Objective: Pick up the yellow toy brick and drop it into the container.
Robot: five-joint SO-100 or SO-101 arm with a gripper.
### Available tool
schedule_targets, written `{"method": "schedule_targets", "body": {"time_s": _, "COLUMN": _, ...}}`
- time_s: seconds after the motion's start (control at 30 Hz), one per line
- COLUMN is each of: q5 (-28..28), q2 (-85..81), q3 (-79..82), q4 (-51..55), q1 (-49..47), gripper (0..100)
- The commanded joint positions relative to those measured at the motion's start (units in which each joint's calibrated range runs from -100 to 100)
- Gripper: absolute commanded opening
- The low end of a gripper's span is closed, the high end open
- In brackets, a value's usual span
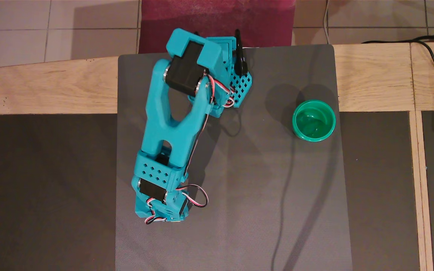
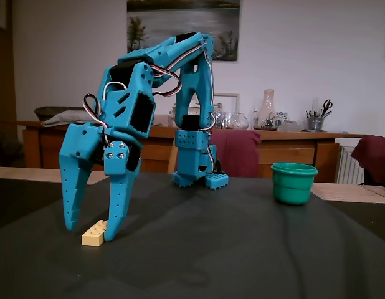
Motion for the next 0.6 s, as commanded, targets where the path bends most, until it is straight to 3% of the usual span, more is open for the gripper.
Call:
{"method": "schedule_targets", "body": {"time_s": 0.0, "q5": 0.0, "q2": -0.1, "q3": 1.2, "q4": 0.3, "q1": 0.6, "gripper": 17}}
{"method": "schedule_targets", "body": {"time_s": 0.23, "q5": -0.1, "q2": -0.1, "q3": 3.9, "q4": 0.0, "q1": 0.6, "gripper": 0}}
{"method": "schedule_targets", "body": {"time_s": 0.57, "q5": -4.4, "q2": -1.4, "q3": 2.9, "q4": 0.4, "q1": -2.1, "gripper": 0}}
